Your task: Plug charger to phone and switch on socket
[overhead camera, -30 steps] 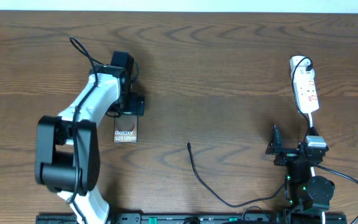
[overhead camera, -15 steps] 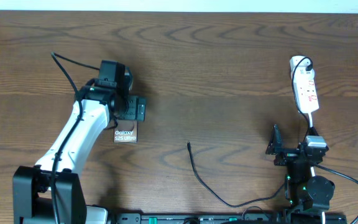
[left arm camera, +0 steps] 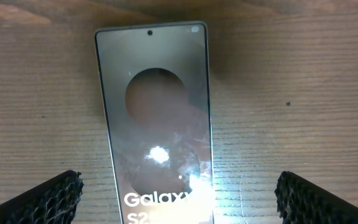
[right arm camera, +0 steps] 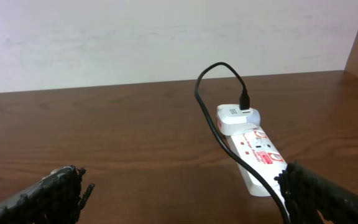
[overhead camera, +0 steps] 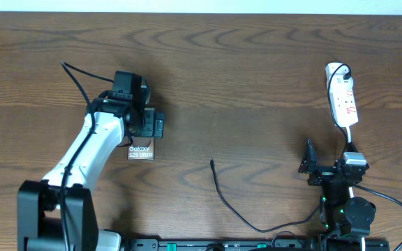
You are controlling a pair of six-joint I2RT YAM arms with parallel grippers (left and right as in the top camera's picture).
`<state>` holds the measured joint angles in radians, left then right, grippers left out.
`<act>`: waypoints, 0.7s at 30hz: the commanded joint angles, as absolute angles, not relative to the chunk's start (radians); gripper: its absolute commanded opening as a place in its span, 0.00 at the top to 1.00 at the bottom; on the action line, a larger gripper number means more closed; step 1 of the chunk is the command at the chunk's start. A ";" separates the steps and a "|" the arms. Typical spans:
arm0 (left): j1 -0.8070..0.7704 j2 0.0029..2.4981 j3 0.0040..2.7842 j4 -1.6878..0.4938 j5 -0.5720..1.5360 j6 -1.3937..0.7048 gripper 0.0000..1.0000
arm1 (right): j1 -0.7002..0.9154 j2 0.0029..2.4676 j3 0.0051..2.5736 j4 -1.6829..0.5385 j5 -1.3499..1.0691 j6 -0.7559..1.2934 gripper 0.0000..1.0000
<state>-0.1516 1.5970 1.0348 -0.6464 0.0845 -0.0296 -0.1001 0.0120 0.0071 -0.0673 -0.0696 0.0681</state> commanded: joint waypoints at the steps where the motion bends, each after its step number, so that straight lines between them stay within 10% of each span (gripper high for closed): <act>1: -0.147 1.651 1.032 -0.647 0.093 -0.051 0.00 | -0.092 0.007 0.006 -0.072 -0.062 0.078 0.01; 21: -0.100 1.715 1.041 -0.640 0.026 -0.110 0.00 | -0.092 0.007 0.006 -0.072 -0.062 0.078 0.01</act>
<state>-0.1276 1.6970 1.0348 -0.6399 0.0456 -0.0944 -0.1001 0.0120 0.0071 -0.0673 -0.0696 0.0681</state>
